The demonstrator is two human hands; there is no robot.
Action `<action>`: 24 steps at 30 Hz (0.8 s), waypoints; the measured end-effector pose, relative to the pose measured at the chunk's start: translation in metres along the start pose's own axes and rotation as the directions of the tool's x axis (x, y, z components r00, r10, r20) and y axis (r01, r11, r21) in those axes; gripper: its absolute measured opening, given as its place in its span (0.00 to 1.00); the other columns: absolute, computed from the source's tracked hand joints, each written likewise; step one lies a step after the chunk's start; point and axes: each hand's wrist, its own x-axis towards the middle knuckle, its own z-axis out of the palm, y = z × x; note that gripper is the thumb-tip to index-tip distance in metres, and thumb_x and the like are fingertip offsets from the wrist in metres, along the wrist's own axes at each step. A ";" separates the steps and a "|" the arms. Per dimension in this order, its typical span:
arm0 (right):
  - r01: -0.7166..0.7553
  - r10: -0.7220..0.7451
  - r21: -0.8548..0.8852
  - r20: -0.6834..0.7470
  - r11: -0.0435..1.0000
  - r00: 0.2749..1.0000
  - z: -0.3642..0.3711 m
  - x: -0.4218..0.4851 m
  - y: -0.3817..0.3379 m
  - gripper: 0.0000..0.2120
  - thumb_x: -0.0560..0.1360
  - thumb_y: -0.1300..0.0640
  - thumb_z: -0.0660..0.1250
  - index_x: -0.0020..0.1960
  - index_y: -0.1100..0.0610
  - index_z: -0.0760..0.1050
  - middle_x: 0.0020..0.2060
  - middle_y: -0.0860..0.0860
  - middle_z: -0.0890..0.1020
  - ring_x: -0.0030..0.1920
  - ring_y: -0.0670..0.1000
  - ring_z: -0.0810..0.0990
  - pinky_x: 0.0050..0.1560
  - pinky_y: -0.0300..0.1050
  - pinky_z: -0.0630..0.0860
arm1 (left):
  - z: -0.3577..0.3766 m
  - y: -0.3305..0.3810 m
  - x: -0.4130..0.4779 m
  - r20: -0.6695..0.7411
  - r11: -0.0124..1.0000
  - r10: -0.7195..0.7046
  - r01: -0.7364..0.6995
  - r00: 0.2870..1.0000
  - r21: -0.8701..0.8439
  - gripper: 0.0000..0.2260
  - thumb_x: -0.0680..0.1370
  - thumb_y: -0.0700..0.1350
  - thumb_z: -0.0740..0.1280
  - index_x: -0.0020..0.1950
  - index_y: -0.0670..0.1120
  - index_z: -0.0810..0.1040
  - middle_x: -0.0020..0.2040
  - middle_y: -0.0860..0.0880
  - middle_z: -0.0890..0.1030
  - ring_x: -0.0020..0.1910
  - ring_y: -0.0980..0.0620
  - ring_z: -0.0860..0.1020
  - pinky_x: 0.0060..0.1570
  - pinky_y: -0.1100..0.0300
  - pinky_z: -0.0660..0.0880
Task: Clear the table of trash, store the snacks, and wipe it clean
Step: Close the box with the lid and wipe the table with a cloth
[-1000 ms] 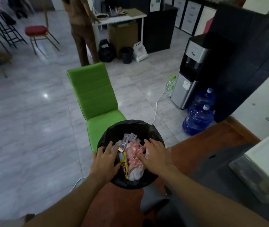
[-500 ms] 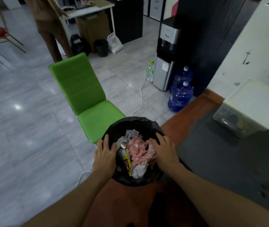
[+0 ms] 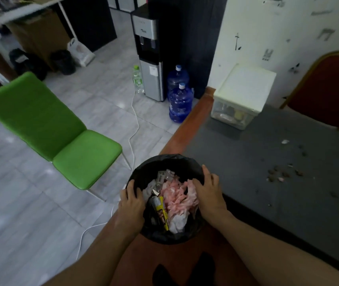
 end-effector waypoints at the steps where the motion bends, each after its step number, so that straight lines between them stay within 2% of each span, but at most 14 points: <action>1: -0.021 0.021 0.016 0.013 1.000 1.000 0.001 -0.002 0.006 0.42 0.69 0.67 0.75 0.77 0.53 0.60 0.79 0.60 0.44 0.74 0.64 0.52 0.71 0.55 0.64 | 0.002 0.006 -0.001 0.008 1.000 -0.001 0.001 1.000 -0.008 0.39 0.53 0.36 0.78 0.64 0.34 0.74 0.69 0.33 0.65 0.56 0.33 0.68 0.42 0.43 0.80; 5: -0.042 0.038 0.077 0.048 0.996 0.998 0.011 -0.005 0.024 0.41 0.73 0.66 0.72 0.79 0.56 0.55 0.76 0.58 0.58 0.71 0.60 0.62 0.72 0.51 0.62 | 0.007 0.018 -0.012 -0.001 0.999 0.001 -0.001 1.000 -0.042 0.41 0.53 0.30 0.71 0.68 0.31 0.70 0.70 0.29 0.63 0.57 0.30 0.67 0.45 0.40 0.79; 10: -0.019 0.014 0.067 0.074 0.998 0.997 0.028 -0.012 0.043 0.44 0.74 0.64 0.72 0.80 0.60 0.49 0.75 0.60 0.58 0.73 0.61 0.61 0.74 0.50 0.60 | 0.014 0.031 -0.024 -0.149 0.991 0.023 -0.042 0.989 -0.128 0.40 0.59 0.26 0.64 0.73 0.32 0.64 0.74 0.28 0.55 0.67 0.27 0.61 0.62 0.35 0.69; 12: 0.007 -0.011 0.049 0.079 0.999 0.997 0.033 -0.015 0.048 0.43 0.74 0.65 0.71 0.80 0.60 0.49 0.75 0.61 0.57 0.74 0.61 0.61 0.74 0.50 0.58 | 0.020 0.034 -0.029 -0.146 0.984 -0.011 -0.015 0.989 -0.177 0.42 0.60 0.25 0.62 0.75 0.34 0.61 0.76 0.29 0.50 0.73 0.26 0.55 0.68 0.38 0.63; 14: 0.026 -0.031 0.056 0.081 0.998 0.996 0.038 -0.019 0.054 0.42 0.74 0.67 0.69 0.80 0.60 0.50 0.75 0.61 0.58 0.73 0.61 0.61 0.73 0.48 0.60 | 0.025 0.037 -0.034 -0.111 0.964 -0.073 0.041 0.991 -0.264 0.43 0.60 0.24 0.63 0.76 0.36 0.60 0.76 0.29 0.48 0.74 0.26 0.53 0.69 0.39 0.63; 17: 0.054 -0.058 0.069 0.060 0.996 0.997 0.044 -0.021 0.062 0.40 0.73 0.67 0.70 0.79 0.59 0.53 0.72 0.60 0.61 0.70 0.60 0.65 0.71 0.47 0.63 | 0.025 0.049 -0.045 -0.040 0.917 -0.083 0.060 0.996 -0.395 0.36 0.63 0.26 0.64 0.73 0.35 0.65 0.69 0.28 0.63 0.65 0.26 0.67 0.61 0.37 0.73; 20: 0.064 -0.068 0.070 0.065 0.996 0.996 0.048 -0.027 0.070 0.41 0.70 0.67 0.72 0.78 0.59 0.57 0.70 0.59 0.63 0.68 0.59 0.67 0.69 0.47 0.65 | 0.033 0.054 -0.049 0.022 0.899 -0.117 0.116 0.993 -0.423 0.28 0.66 0.31 0.66 0.67 0.37 0.73 0.58 0.30 0.74 0.54 0.29 0.75 0.51 0.41 0.78; 22: 0.051 -0.056 0.071 0.064 0.996 0.996 0.051 -0.033 0.076 0.42 0.69 0.68 0.74 0.78 0.58 0.59 0.70 0.59 0.64 0.66 0.59 0.68 0.67 0.47 0.68 | 0.044 0.054 -0.052 0.113 0.907 -0.119 0.154 0.986 -0.392 0.29 0.65 0.39 0.64 0.68 0.43 0.73 0.62 0.35 0.74 0.59 0.31 0.74 0.57 0.45 0.76; 24: 0.026 -0.029 0.043 0.064 0.999 0.998 0.057 -0.042 0.081 0.42 0.68 0.68 0.73 0.77 0.57 0.59 0.70 0.58 0.65 0.66 0.59 0.68 0.67 0.48 0.69 | 0.036 0.063 -0.054 0.204 0.902 -0.088 0.165 0.975 -0.399 0.32 0.67 0.45 0.62 0.72 0.45 0.69 0.68 0.39 0.70 0.67 0.35 0.71 0.63 0.50 0.72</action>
